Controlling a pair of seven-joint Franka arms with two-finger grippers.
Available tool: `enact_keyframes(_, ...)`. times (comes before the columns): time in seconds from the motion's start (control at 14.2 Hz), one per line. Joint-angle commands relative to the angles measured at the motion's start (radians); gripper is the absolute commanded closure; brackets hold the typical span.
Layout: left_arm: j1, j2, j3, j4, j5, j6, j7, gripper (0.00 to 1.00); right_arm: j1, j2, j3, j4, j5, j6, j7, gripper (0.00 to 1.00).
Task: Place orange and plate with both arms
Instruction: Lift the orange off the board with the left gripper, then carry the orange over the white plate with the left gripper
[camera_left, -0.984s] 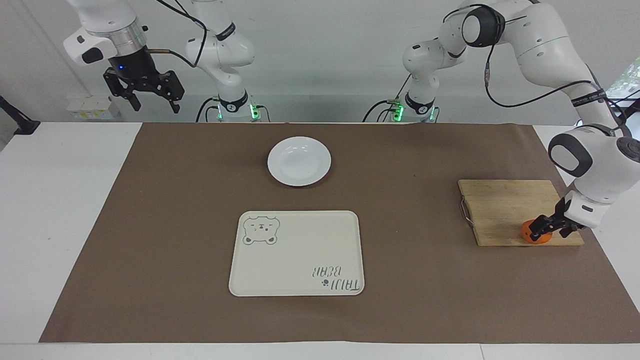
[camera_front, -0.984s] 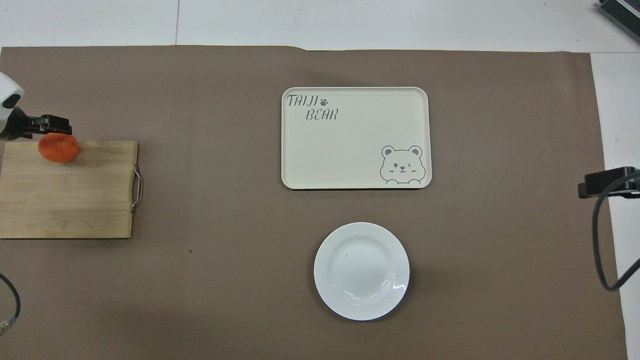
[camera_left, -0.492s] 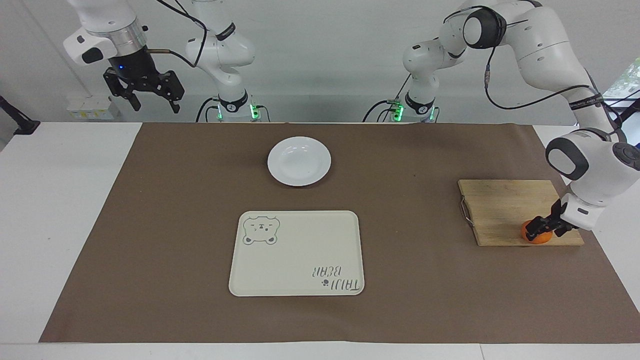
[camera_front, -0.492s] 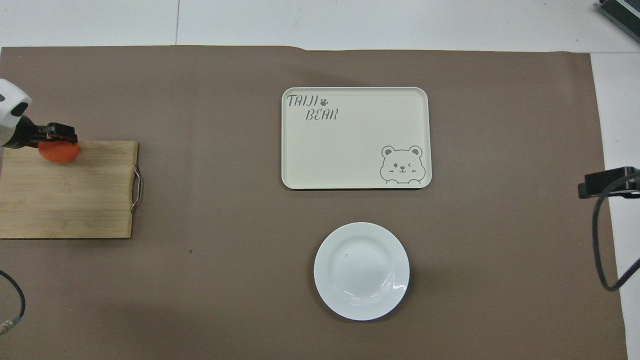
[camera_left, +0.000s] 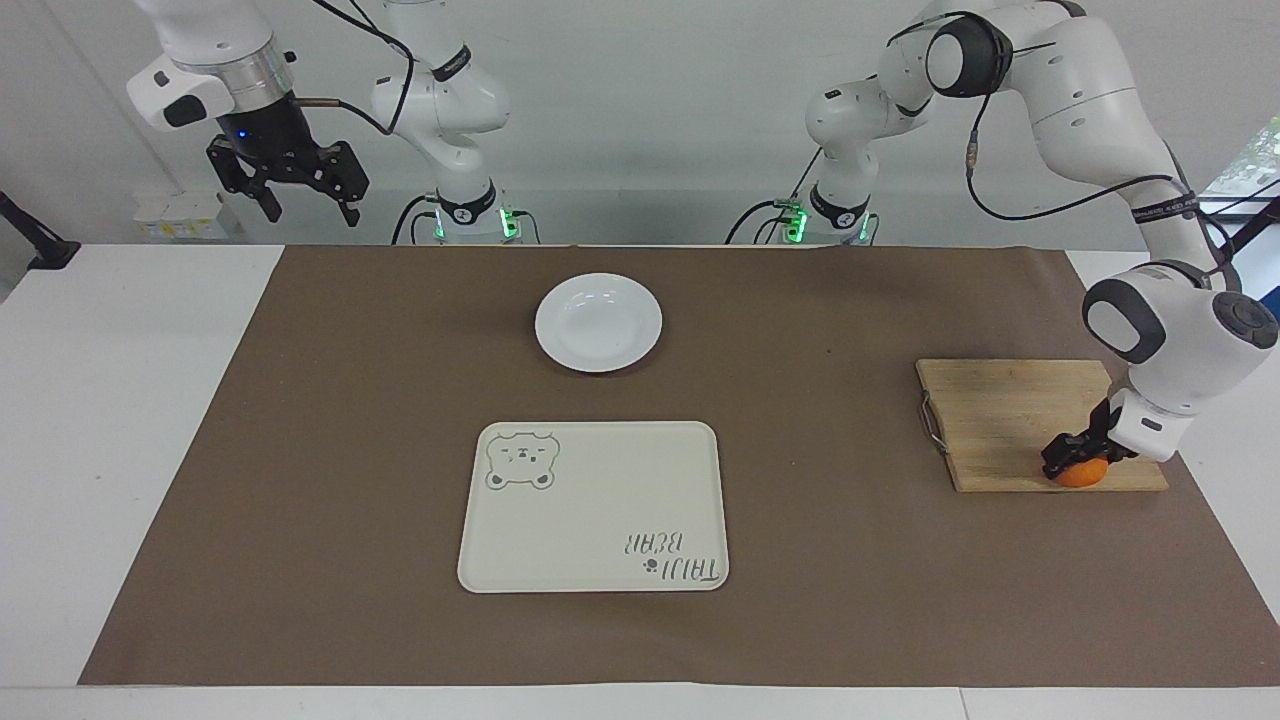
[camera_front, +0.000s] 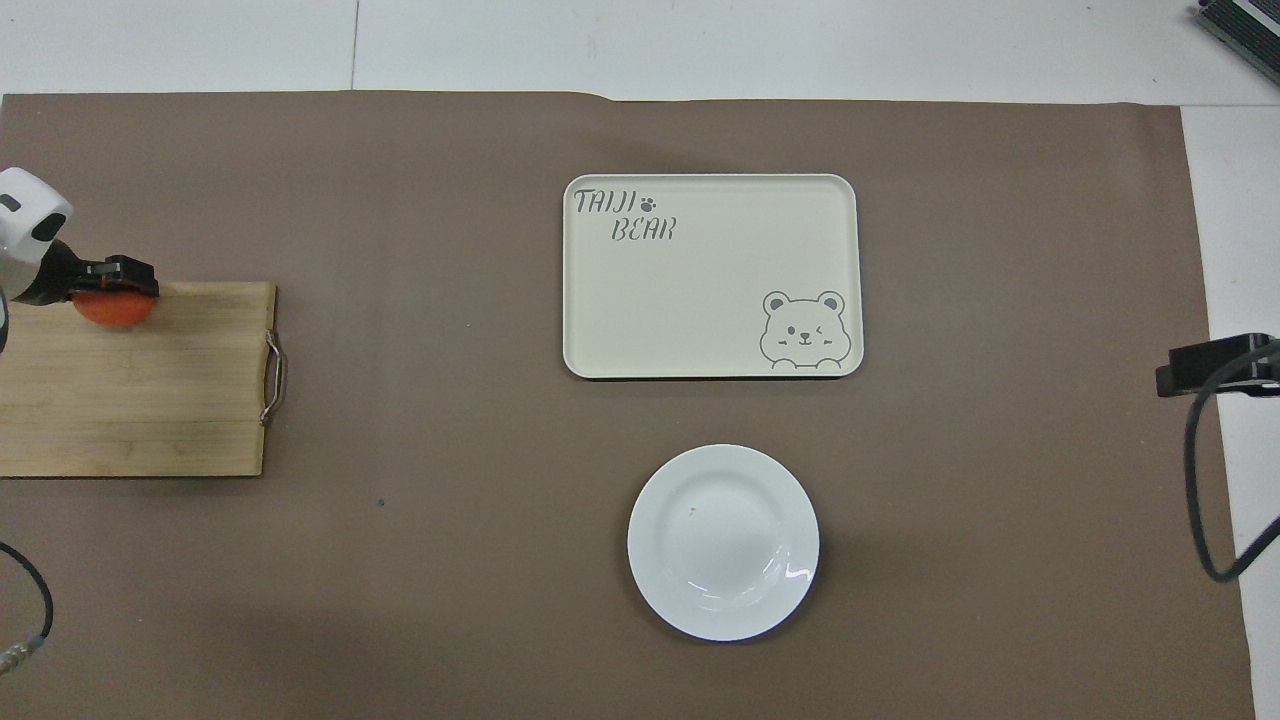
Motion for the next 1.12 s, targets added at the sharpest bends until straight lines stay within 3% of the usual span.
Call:
enact_keyframes(0.0, -0.013, -0.078, -0.003, -0.033, -0.009, -0.046, -0.004, 1.0, -0.004, 0.007, 0.001, 0.013, -0.007, 0.0, -0.012, 0.0)
enact_keyframes(0.28, -0.152, -0.156, -0.001, -0.056, -0.009, -0.147, -0.002, 1.0, -0.006, 0.007, 0.001, 0.013, -0.007, 0.0, -0.012, 0.0)
enact_keyframes(0.77, -0.522, -0.22, -0.006, -0.182, -0.011, -0.095, -0.011, 1.0, -0.006, 0.007, 0.001, 0.013, -0.007, 0.0, -0.012, 0.0)
enact_keyframes(1.05, -0.727, -0.236, -0.017, -0.199, -0.011, -0.086, -0.105, 1.0, -0.006, 0.007, 0.001, 0.013, -0.007, 0.0, -0.012, 0.0)
